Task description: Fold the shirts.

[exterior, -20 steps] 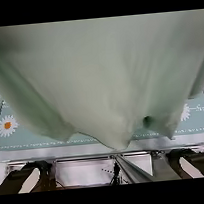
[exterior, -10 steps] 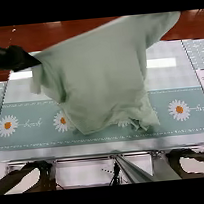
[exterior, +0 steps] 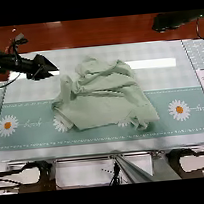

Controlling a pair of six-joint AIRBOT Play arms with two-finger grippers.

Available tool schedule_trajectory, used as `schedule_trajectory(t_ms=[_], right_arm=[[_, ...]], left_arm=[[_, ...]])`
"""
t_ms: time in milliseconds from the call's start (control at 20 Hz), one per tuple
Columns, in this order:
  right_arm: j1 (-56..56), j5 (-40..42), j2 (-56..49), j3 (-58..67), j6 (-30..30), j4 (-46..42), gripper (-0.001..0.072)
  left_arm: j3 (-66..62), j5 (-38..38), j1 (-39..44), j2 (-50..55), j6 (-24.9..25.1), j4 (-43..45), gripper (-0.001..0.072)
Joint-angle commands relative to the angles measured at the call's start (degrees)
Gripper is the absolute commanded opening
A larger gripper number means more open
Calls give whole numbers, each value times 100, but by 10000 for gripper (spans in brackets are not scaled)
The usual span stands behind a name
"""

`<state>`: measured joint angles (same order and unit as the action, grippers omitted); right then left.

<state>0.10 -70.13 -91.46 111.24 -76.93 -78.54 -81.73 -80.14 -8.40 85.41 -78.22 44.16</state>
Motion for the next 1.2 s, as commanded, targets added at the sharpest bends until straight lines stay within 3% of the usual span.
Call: schedule_trajectory(t_ms=[0, 100, 200, 300, 550, 700, 900, 1150], right_arm=[[-529, -518, 420, 42, 216, -857, 398], [-1080, -1421, 527, 37, 114, -1078, 398], [-1836, -2299, 538, -186, 4, -664, 398], [-2455, -2535, 667, -761, 0, -232, 397], [-3040, -1770, 1432, -2830, 111, 337, 428], [-3021, -1281, 1670, -3661, 192, 684, 464], [-3018, -1137, 1676, -3969, 372, 1340, 464], [-3012, -929, 1797, -3969, 431, 1373, 464]], left_arm=[[-457, -533, -640, 96, -175, 282, 720], [-457, -957, -1003, 63, -568, 940, 720], [-278, -1482, -1141, 42, -649, 1672, 720], [293, -1541, -1126, -173, -627, 1668, 720], [2706, -837, -1005, -1045, -26, 1631, 720], [3711, -444, -1023, -1305, 22, 1626, 720], [4513, 354, -673, -1266, 264, 994, 720], [4662, 1364, 229, -922, 273, 184, 720]])
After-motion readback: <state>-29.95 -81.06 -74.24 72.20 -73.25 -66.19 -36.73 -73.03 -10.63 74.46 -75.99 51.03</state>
